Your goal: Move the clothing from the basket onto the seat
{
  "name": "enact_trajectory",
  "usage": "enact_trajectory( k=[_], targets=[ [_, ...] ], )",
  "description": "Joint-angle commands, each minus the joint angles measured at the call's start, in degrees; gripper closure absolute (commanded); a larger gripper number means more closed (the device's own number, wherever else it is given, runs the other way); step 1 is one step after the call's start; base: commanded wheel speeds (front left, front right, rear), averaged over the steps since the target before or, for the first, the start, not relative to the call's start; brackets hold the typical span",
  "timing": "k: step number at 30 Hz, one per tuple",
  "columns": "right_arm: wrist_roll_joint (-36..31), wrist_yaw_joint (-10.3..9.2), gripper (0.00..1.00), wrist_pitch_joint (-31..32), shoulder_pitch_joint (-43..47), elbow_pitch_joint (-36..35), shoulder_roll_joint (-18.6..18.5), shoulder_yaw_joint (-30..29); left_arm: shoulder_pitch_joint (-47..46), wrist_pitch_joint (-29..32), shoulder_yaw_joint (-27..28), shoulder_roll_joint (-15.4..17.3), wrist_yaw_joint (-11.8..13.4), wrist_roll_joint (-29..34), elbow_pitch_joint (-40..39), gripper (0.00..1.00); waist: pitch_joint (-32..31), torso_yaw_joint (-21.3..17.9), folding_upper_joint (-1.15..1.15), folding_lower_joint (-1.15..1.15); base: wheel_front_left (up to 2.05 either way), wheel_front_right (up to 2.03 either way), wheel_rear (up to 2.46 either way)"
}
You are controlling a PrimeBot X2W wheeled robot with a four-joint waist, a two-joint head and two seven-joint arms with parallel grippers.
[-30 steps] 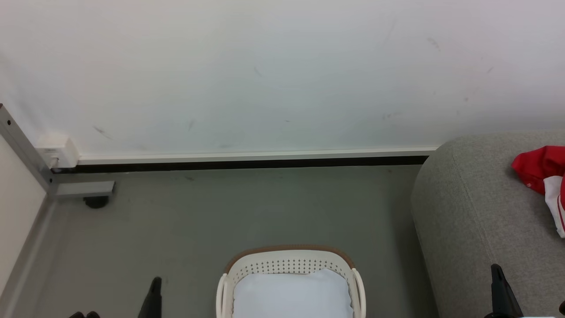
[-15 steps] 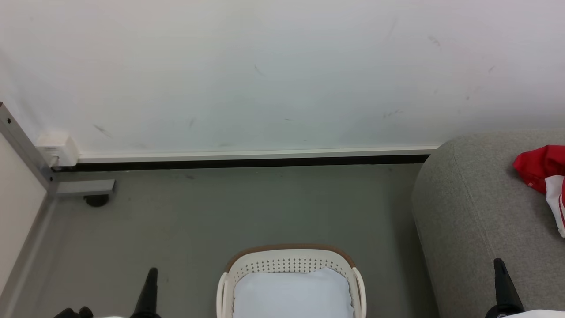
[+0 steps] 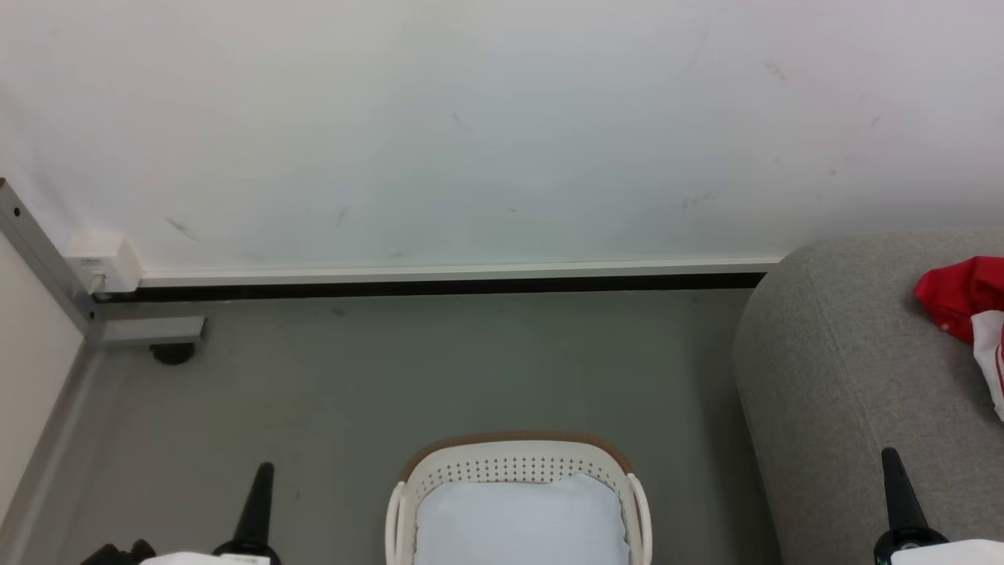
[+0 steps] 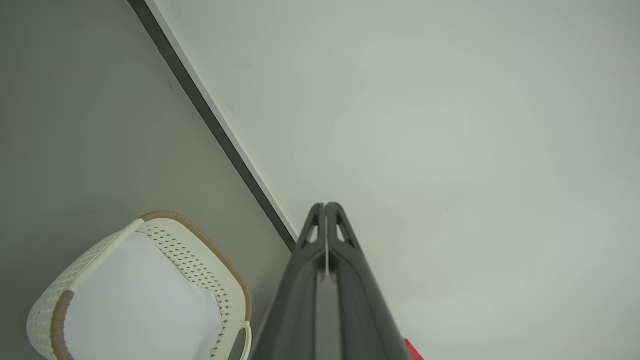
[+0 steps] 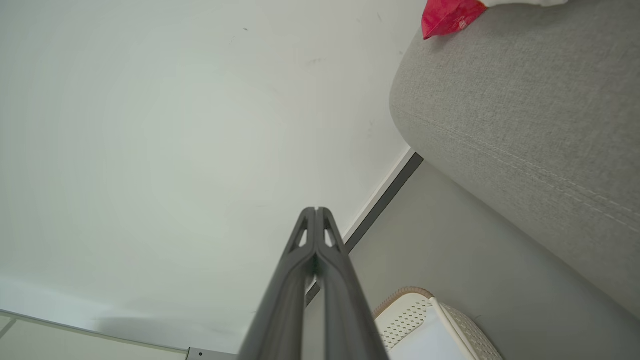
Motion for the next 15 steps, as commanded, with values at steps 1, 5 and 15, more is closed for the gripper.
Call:
enact_trajectory(
  k=[1,5,15],
  targets=[
    [1.4,-0.06,1.00,0.4,-1.0,-0.7,-0.6,-0.3,-1.1,0.5,0.4,0.2,-0.4,-1.3,-0.5,1.00,0.0,0.0,0.00,0.00,0.00,0.00,0.00],
    [3.7,-0.07,1.00,0.9,-1.3,-0.8,-0.6,-0.4,-1.4,1.0,0.7,0.2,-0.4,-3.5,-0.5,1.00,0.1,0.0,0.00,0.00,0.00,0.00,0.00],
    [9.0,-0.08,1.00,2.3,-1.7,-1.0,-0.6,-0.8,-2.1,2.4,1.5,0.2,-0.7,-8.3,-0.6,1.00,0.3,0.1,0.00,0.00,0.00,0.00,0.00]
  ],
)
